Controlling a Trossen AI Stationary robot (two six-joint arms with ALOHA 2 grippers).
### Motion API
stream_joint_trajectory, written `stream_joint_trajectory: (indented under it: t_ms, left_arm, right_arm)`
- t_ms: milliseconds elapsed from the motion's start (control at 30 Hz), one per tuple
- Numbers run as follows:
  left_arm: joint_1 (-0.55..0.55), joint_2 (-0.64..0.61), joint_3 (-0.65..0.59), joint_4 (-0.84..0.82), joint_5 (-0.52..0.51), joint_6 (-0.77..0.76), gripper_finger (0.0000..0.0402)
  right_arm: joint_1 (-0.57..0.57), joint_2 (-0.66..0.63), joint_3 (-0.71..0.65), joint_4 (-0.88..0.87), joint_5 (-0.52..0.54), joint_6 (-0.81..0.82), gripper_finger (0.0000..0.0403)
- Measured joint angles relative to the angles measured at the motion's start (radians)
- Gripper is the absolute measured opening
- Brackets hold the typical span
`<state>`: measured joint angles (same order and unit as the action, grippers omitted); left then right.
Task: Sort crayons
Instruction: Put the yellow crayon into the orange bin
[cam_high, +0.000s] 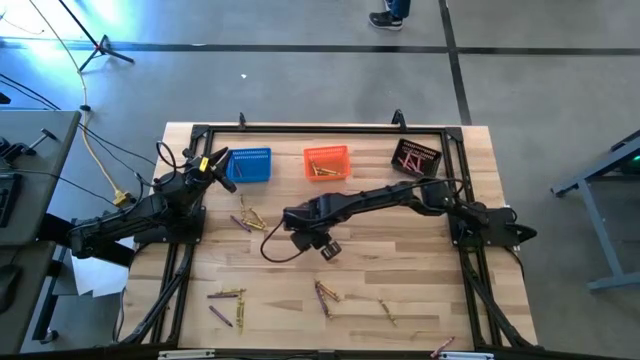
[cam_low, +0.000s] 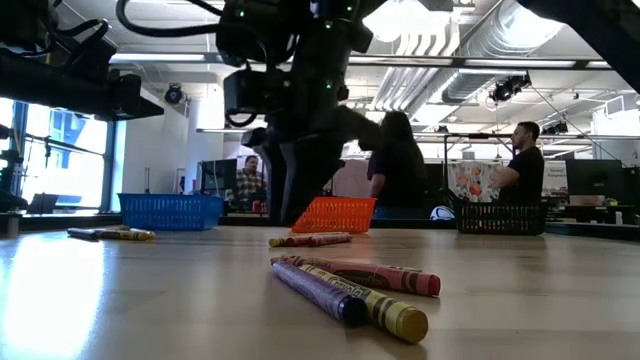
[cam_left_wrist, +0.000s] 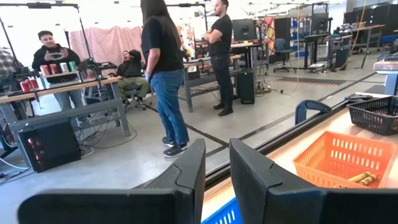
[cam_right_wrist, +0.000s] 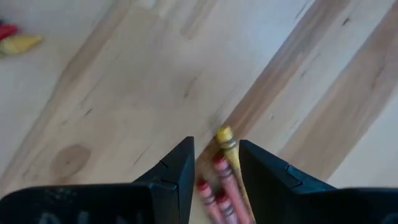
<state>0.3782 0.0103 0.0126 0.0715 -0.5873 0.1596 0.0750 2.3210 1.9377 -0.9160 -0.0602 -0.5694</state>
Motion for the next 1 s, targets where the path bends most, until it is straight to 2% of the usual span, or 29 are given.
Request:
stream_joint_trajectory:
  t_ms: [267, 733, 1000]
  left_arm:
    - [0.0, 0.0, 0.0, 0.0, 0.0, 0.0, 0.006]
    - [0.0, 0.0, 0.0, 0.0, 0.0, 0.0, 0.006]
    - [0.0, 0.0, 0.0, 0.0, 0.0, 0.0, 0.006]
  right_arm:
    - [-0.006, 0.002, 0.0, 0.068, 0.025, 0.001, 0.0112]
    - [-0.003, 0.046, 0.0, 0.041, 0.023, 0.004, 0.0111]
    - [-0.008, 0.049, 0.0, 0.071, 0.023, 0.012, 0.0058]
